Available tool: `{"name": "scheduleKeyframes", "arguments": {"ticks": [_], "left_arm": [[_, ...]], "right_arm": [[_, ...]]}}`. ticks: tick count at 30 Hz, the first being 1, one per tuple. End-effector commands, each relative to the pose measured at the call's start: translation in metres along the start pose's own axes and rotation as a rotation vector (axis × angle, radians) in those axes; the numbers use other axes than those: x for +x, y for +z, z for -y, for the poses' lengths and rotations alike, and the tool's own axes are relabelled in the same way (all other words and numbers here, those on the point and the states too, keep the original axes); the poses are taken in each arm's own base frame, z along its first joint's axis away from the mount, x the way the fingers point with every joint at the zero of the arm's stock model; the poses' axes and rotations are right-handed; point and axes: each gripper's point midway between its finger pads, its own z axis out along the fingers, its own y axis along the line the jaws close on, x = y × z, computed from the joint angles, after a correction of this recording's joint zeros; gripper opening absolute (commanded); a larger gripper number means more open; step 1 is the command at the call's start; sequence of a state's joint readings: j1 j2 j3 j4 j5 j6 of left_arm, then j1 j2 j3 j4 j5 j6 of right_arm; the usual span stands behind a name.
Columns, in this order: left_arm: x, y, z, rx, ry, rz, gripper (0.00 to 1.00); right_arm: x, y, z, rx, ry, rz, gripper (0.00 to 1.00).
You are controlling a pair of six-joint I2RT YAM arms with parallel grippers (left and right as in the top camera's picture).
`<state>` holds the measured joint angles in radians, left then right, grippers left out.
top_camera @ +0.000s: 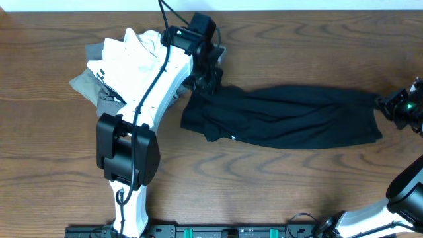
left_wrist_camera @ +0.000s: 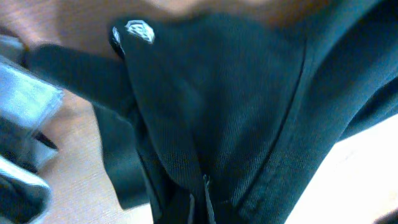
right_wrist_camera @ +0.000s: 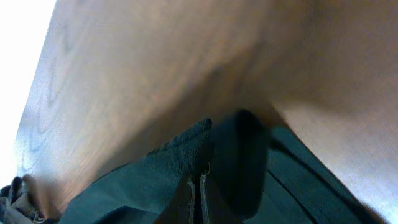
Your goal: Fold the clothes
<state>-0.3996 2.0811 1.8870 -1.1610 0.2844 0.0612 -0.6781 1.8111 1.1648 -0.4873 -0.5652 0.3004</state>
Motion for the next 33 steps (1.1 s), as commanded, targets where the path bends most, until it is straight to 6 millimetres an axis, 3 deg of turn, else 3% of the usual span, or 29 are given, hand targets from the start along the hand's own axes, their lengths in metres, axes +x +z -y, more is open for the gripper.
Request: {"name": "scheduleKeyframes", "arguments": {"ticks": [1, 4, 9, 10, 11, 13, 14, 16, 17, 21, 25, 28, 33], "left_arm": [[0.021, 0.012, 0.004, -0.006, 0.016, -0.072, 0.07], [0.035, 0.023, 0.01, -0.005, 0.028, -0.122, 0.1], [0.055, 0.032, 0.02, -0.006, 0.045, -0.197, 0.17], [0.057, 0.033, 0.021, -0.007, 0.047, -0.204, 0.22], [0.057, 0.033, 0.021, -0.007, 0.046, -0.206, 0.25], [0.056, 0.033, 0.02, -0.007, 0.045, -0.201, 0.46], [0.054, 0.033, 0.018, -0.01, 0.042, -0.193, 0.64], [0.051, 0.032, 0.014, -0.01, 0.035, -0.18, 0.94], [0.05, 0.032, 0.012, -0.01, 0.029, -0.175, 0.98], [0.046, 0.028, 0.002, -0.012, -0.004, -0.162, 0.98], [0.037, 0.017, -0.005, -0.006, -0.053, -0.12, 0.98], [0.025, -0.001, -0.007, 0.002, -0.068, -0.052, 0.98], [0.011, -0.048, -0.003, 0.006, -0.052, 0.094, 0.98]], "right_arm": [[-0.012, -0.018, 0.021, 0.113, 0.051, 0.058, 0.01], [-0.014, -0.023, 0.038, 0.189, 0.069, 0.072, 0.01], [-0.015, -0.025, 0.04, 0.178, 0.082, 0.075, 0.01], [-0.014, -0.026, 0.041, 0.181, 0.086, 0.07, 0.02], [-0.014, -0.026, 0.043, 0.187, 0.088, 0.07, 0.06], [-0.015, -0.027, 0.047, 0.213, 0.087, 0.08, 0.31], [-0.016, -0.028, 0.051, 0.237, 0.085, 0.087, 0.46], [-0.017, -0.029, 0.057, 0.268, 0.049, 0.086, 0.58], [-0.016, -0.029, 0.057, 0.269, 0.015, 0.079, 0.65], [-0.009, -0.027, 0.058, 0.27, -0.073, 0.038, 0.75], [-0.005, -0.021, 0.056, 0.25, -0.144, 0.005, 0.76], [0.003, -0.011, 0.052, 0.213, -0.183, -0.034, 0.76], [0.024, 0.012, 0.062, 0.221, -0.157, -0.128, 0.75]]}}
